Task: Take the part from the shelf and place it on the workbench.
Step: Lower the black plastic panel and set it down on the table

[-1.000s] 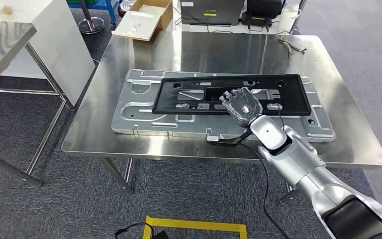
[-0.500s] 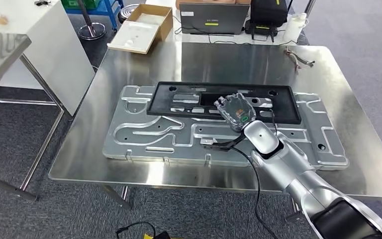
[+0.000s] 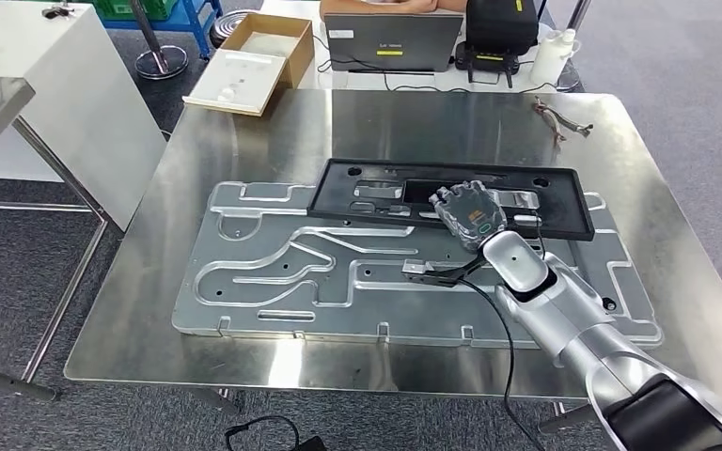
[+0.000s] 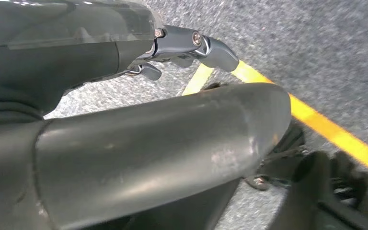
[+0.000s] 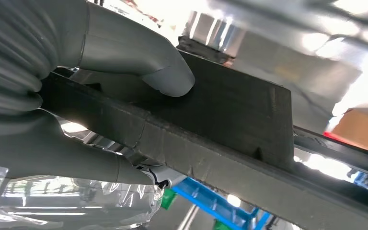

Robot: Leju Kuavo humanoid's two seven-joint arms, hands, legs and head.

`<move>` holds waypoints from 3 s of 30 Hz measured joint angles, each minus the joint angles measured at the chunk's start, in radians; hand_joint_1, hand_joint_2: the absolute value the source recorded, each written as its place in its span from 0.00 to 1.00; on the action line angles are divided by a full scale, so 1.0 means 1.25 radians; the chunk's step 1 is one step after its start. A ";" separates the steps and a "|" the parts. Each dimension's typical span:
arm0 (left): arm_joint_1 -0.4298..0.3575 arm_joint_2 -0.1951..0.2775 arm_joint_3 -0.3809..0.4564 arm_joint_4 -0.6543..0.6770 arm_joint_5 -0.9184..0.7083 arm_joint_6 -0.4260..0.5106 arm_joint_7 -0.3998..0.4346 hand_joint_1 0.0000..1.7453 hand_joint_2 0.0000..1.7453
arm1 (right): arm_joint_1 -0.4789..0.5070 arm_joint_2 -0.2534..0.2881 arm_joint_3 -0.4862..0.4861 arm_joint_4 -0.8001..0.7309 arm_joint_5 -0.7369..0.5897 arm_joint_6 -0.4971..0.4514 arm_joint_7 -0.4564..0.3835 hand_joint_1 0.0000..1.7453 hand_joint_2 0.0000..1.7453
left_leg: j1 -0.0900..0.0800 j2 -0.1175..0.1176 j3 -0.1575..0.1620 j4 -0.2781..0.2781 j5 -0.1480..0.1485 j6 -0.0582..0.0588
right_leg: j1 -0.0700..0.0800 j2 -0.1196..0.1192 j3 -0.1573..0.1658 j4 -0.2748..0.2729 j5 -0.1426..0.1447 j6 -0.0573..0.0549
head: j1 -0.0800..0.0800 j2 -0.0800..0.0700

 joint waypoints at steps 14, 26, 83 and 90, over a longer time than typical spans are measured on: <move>-0.005 -0.006 -0.001 0.000 -0.001 0.000 -0.002 0.00 0.00 | 0.001 0.023 -0.013 0.013 -0.003 -0.004 0.001 1.00 1.00 | 0.017 0.001 0.030 0.006 -0.031 -0.023 | -0.023 -0.012 -0.045 0.018 0.025 0.029 | 0.000 0.000; -0.005 -0.004 -0.002 0.000 -0.001 0.000 -0.002 0.00 0.00 | 0.000 -0.005 -0.012 0.016 -0.002 -0.004 -0.001 1.00 1.00 | 0.019 0.004 -0.045 0.105 -0.031 -0.033 | -0.011 -0.015 -0.011 0.012 -0.001 -0.003 | 0.000 0.000; -0.003 -0.007 -0.030 0.000 0.002 -0.040 -0.008 0.00 0.25 | 0.015 0.021 -0.032 0.009 -0.011 0.016 -0.016 0.00 0.00 | 0.010 0.009 -0.051 0.170 -0.114 -0.035 | -0.017 -0.013 -0.010 -0.007 0.012 -0.003 | 0.000 0.000; -0.001 -0.006 -0.039 0.000 0.004 -0.040 -0.011 0.00 0.00 | 0.015 0.016 -0.032 0.009 -0.011 0.014 -0.017 0.00 0.00 | 0.022 0.002 0.000 0.037 -0.020 -0.041 | -0.021 -0.008 -0.011 0.010 0.003 0.015 | 0.000 0.000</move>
